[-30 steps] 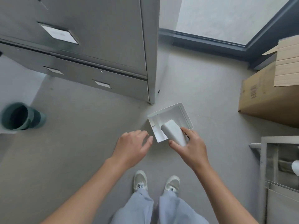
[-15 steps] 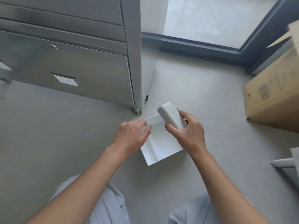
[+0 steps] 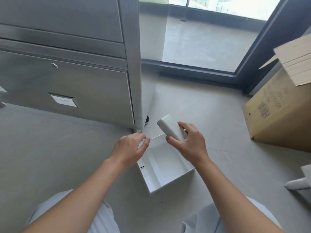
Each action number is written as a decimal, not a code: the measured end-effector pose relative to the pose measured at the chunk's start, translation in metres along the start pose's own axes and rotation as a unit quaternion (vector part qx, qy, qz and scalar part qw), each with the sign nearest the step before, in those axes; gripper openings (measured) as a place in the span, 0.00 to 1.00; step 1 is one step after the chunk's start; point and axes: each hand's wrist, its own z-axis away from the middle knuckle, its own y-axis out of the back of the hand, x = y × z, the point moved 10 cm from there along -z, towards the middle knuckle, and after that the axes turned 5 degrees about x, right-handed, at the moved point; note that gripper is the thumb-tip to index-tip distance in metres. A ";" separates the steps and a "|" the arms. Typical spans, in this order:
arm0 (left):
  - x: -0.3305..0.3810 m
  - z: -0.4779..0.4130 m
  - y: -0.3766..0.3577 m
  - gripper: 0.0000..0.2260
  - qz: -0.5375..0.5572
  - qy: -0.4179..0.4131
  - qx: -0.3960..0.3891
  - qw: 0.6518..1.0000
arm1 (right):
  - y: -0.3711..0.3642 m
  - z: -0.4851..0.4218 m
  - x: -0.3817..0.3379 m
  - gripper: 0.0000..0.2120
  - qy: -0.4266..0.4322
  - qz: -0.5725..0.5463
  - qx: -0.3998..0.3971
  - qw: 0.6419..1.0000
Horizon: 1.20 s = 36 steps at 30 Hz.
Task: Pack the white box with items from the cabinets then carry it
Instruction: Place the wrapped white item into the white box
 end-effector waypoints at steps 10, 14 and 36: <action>-0.008 -0.018 -0.020 0.20 0.006 -0.023 -0.014 1.000 | -0.043 -0.018 0.036 0.35 0.008 0.033 -0.034 0.999; -0.020 -0.024 -0.042 0.20 -0.013 -0.027 -0.063 0.998 | -0.078 -0.028 0.068 0.33 -0.003 0.054 -0.075 0.996; -0.059 -0.011 -0.090 0.19 -0.049 -0.040 -0.135 0.989 | -0.255 -0.036 0.157 0.35 0.297 0.263 -0.268 0.878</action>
